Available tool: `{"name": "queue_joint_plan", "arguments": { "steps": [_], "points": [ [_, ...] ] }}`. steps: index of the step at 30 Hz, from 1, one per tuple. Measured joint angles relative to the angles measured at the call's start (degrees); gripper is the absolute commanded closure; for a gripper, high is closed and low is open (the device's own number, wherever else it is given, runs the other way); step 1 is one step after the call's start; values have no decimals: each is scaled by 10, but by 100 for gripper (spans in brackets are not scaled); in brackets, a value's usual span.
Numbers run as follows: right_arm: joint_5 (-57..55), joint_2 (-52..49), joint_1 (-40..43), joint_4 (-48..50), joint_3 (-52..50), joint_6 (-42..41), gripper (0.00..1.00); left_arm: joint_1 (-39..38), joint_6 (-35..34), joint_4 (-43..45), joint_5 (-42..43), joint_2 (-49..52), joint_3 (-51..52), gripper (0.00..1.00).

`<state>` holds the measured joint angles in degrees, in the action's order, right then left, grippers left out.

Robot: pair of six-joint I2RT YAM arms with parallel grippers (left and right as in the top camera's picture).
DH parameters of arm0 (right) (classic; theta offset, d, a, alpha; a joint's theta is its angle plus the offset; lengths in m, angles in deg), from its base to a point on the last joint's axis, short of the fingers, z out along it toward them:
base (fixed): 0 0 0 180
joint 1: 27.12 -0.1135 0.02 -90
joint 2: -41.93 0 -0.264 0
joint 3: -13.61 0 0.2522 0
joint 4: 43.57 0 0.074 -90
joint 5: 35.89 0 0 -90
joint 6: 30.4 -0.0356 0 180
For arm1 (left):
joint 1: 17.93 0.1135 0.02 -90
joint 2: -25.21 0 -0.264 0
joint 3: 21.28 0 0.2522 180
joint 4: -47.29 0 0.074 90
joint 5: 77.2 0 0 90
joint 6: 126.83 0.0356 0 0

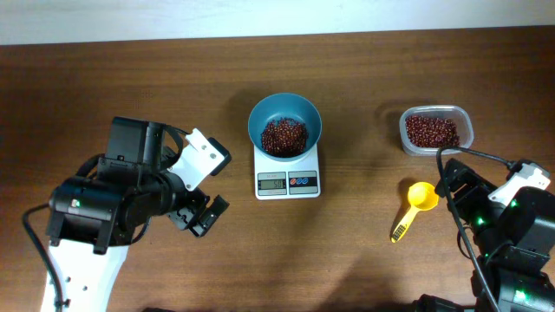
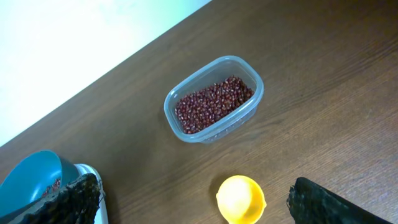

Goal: Scoop item into bowl and weigh 50g on scale

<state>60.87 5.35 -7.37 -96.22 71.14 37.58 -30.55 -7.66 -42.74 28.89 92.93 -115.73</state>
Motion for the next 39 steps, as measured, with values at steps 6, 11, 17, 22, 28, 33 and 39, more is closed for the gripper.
{"name": "queue_joint_plan", "arguments": {
  "steps": [6,11,17,22,28,33,39],
  "points": [
    [13,0,0,15,0,20,1,0,0,0,0,0,0,1],
    [49,0,0,28,0,85,1,0,0,0,0,0,0,1],
    [39,52,-63,-2,0,135,1,0,0,0,0,0,0,1],
    [16,135,-106,-29,-6,148,1,0,0,0,0,0,0,1],
    [-1,251,-138,9,-92,152,1,0,0,0,0,0,0,1],
    [-5,343,-148,65,-193,152,1,0,0,0,0,0,0,1],
    [-12,357,-180,131,-266,154,2,0,0,0,0,0,0,1]
  ]
}}
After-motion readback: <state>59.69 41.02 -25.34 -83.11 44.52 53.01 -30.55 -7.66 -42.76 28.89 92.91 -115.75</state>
